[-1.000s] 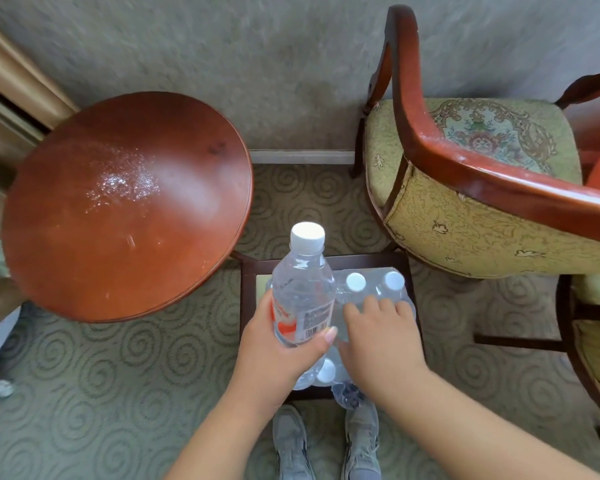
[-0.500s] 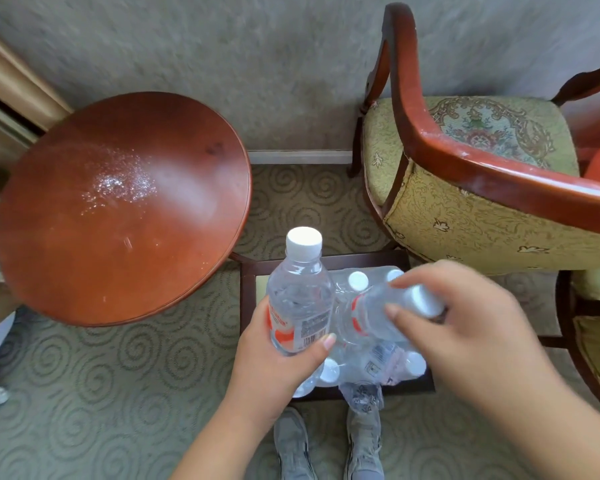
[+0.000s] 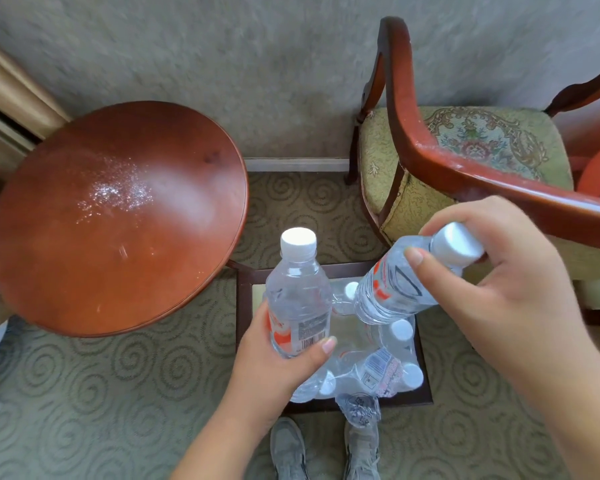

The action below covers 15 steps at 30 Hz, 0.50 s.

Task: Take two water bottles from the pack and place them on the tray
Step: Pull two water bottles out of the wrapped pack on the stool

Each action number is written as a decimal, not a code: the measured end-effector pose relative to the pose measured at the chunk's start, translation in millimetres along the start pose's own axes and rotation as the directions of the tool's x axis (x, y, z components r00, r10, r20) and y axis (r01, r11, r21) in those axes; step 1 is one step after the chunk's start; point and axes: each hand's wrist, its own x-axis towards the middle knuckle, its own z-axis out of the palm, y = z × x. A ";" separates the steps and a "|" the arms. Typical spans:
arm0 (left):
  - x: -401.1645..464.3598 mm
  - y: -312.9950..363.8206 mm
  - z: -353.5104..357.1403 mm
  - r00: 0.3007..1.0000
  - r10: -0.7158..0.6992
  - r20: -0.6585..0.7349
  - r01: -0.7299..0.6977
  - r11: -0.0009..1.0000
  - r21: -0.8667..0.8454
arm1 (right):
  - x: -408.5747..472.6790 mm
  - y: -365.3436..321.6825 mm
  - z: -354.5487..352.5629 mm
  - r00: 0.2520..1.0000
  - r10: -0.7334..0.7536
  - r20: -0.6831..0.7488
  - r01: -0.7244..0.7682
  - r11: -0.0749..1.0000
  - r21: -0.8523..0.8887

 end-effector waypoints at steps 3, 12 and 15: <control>9.1 2.4 12.4 0.994 -0.026 0.110 0.031 0.998 -0.049 | -6.7 16.1 15.3 0.996 0.091 -0.021 -0.081 0.952 0.294; 31.1 -10.5 50.0 0.964 -0.091 0.248 0.129 0.981 -0.142 | -23.2 70.6 46.9 0.953 0.255 0.165 -0.282 0.540 0.793; 36.3 -20.9 50.3 0.958 -0.073 0.278 0.135 0.968 -0.211 | -38.8 82.9 66.5 0.910 0.246 0.334 -0.415 0.526 0.742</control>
